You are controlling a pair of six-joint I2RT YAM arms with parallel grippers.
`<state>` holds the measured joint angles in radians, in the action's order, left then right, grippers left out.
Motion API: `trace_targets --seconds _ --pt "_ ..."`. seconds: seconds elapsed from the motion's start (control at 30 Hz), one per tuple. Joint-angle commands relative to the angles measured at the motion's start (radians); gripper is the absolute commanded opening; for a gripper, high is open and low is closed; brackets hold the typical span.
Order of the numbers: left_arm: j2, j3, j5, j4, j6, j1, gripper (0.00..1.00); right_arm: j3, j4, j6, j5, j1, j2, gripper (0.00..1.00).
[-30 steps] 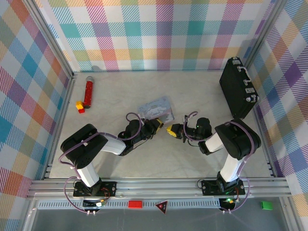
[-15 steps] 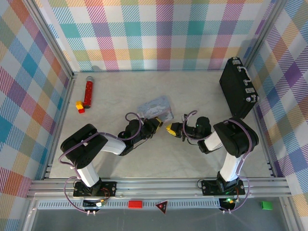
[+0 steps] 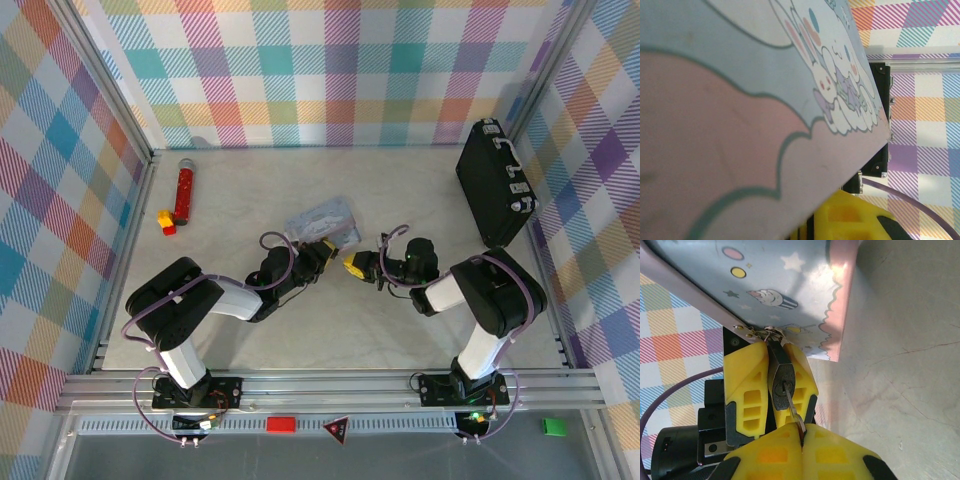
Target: Unlock the padlock with the key
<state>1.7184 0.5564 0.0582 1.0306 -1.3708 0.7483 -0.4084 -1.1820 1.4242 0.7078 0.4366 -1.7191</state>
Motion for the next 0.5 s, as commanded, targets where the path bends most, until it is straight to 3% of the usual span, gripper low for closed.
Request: trace_targets --seconds 0.0,0.47 --pt "-0.015 0.041 0.164 0.084 -0.004 0.065 0.04 -0.056 -0.026 -0.036 -0.009 0.039 0.038 0.0" --pt "-0.031 0.017 0.175 0.067 0.012 0.071 0.03 -0.057 0.081 -0.093 -0.004 -0.029 0.075 0.0"
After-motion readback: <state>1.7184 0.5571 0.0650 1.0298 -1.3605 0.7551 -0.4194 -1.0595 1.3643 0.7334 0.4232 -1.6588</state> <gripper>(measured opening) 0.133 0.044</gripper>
